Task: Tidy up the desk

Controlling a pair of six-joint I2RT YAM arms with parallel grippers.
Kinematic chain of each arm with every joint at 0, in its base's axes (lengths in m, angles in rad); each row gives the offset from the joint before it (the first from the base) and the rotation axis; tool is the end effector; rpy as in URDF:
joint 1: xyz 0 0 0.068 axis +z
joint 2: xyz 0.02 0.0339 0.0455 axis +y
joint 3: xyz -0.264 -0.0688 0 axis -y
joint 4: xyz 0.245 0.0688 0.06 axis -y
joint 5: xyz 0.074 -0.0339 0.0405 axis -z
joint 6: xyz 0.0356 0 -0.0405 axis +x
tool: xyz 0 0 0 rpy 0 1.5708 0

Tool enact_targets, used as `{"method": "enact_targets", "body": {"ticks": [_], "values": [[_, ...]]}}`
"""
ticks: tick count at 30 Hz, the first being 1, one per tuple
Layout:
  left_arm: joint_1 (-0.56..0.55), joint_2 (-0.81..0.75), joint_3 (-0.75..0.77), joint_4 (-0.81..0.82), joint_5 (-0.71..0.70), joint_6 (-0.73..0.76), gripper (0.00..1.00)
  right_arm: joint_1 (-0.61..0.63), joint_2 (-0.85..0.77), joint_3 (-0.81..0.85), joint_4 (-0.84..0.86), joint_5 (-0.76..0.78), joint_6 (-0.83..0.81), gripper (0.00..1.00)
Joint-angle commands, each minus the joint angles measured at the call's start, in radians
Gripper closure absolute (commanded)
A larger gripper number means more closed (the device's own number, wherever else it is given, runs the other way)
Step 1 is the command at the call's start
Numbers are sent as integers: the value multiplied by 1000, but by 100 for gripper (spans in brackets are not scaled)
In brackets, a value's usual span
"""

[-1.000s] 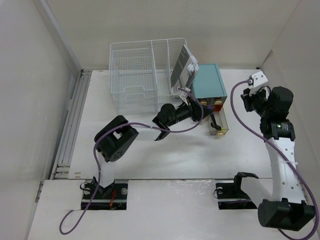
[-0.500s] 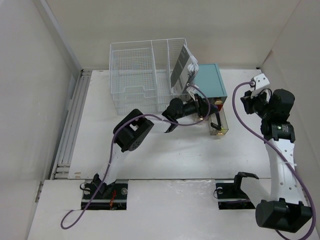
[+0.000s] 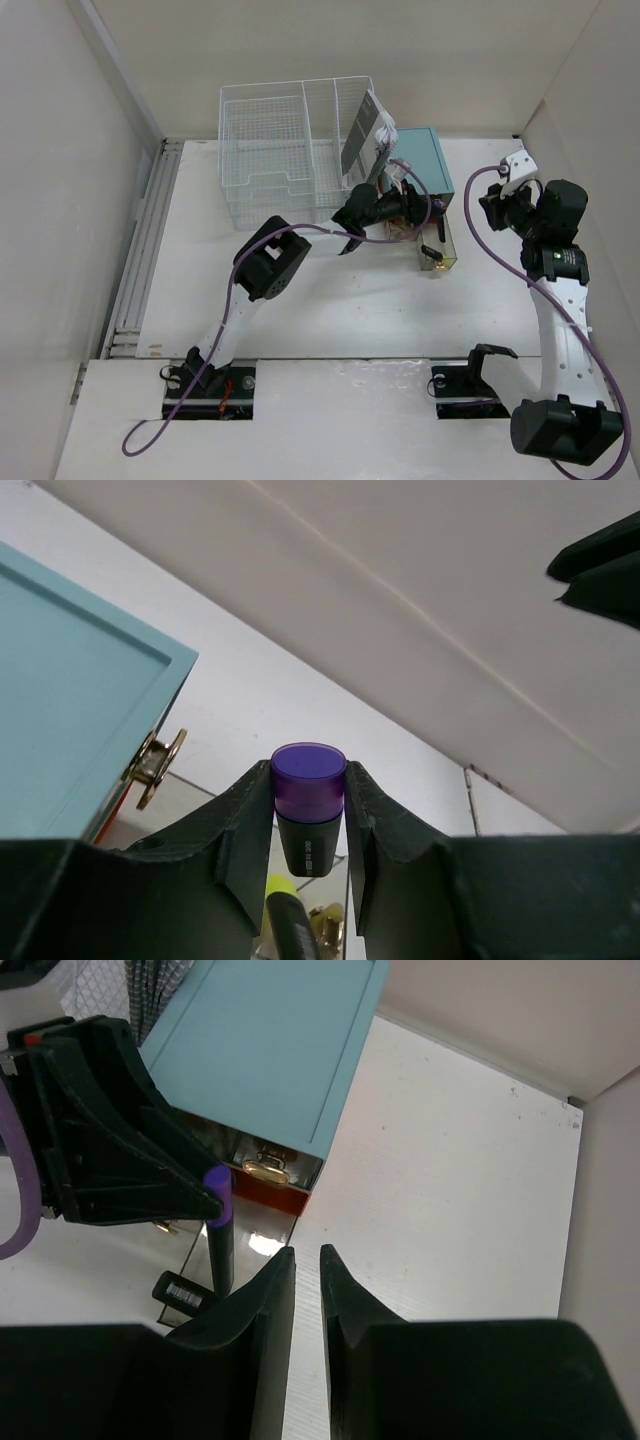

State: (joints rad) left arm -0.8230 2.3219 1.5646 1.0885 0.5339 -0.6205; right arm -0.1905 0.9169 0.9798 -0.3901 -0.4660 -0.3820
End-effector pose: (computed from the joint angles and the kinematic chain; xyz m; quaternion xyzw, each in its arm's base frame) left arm 0.3392 -0.3924 0.2158 0.2703 0.5357 -0.6338 0.4881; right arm 0.1998 -0.0222 0.3643 -0.2095 0.7744 0.0200 0.5967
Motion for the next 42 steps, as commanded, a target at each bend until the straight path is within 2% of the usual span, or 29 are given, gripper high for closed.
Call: {"method": "enact_targets", "body": {"ticks": [1,4,9,15,17,18,21,22,25,30,36,42], "values": [[1,-21,29,-53,12,67,77,-6,-9,3,31,-10,2,78],[1,-21,29,-79,12,79,66,-6,-9,3,31,-10,2,77],[1,-30,29,-102,31,111,42,-6,-9,3,31,-10,2,77],[1,-74,38,-114,54,139,39,-6,-9,3,31,-10,-7,76],[1,-96,38,-114,75,148,43,-6,-9,3,31,-10,-8,76],[1,-116,38,-114,84,148,49,-6,-9,3,31,-10,-8,76],[1,-175,-9,-127,104,172,89,-6,-9,3,31,-10,-8,76],[1,-196,-29,-127,115,185,98,-6,-9,3,31,-10,-8,76],[-10,-287,-145,-136,115,229,100,-6,-9,3,31,-10,-8,76],[-39,-364,-238,-289,126,337,100,-6,-9,3,31,0,-8,76],[-39,-299,-196,-491,198,364,100,-6,-9,3,31,0,-17,75],[-48,-266,-160,-666,156,458,100,-6,-9,3,31,9,-17,73]]}}
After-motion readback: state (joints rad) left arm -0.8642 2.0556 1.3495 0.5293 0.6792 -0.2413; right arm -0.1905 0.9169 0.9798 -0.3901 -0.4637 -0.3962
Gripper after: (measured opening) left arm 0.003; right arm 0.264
